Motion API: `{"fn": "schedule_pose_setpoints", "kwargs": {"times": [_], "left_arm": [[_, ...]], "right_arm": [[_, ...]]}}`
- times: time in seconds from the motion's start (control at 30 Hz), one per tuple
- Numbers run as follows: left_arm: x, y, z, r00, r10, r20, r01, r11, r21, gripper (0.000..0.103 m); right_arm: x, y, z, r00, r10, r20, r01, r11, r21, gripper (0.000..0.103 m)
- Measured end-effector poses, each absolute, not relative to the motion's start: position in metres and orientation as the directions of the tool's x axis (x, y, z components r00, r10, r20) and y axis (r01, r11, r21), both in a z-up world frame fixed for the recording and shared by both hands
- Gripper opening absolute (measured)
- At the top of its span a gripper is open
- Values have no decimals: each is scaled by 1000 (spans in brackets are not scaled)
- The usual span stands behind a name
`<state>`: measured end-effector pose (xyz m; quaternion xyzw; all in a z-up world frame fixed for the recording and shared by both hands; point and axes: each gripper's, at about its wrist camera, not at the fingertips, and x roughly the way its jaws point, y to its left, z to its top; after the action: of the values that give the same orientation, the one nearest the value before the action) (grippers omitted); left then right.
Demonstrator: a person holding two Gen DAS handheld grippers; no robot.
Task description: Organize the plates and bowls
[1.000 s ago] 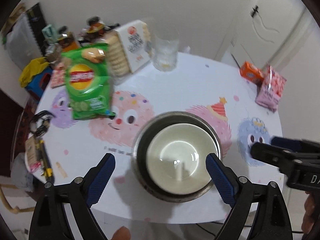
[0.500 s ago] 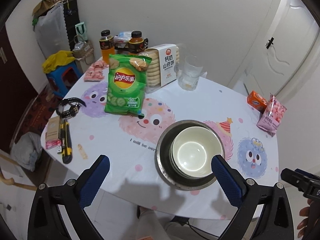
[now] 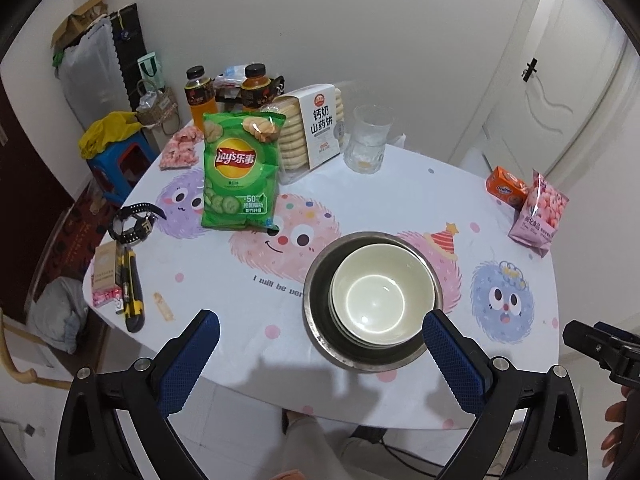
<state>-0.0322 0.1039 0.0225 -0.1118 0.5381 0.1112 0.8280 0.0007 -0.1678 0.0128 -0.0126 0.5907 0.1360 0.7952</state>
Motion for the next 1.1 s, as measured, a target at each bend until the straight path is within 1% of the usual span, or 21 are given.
{"fn": "schedule_pose_setpoints", "kwargs": {"times": [1.1], "left_arm": [[-33, 106, 23, 378, 74, -923, -304, 952, -48, 103]], "right_arm": [[1, -166, 14, 256, 196, -947, -228, 964, 138, 103]]}}
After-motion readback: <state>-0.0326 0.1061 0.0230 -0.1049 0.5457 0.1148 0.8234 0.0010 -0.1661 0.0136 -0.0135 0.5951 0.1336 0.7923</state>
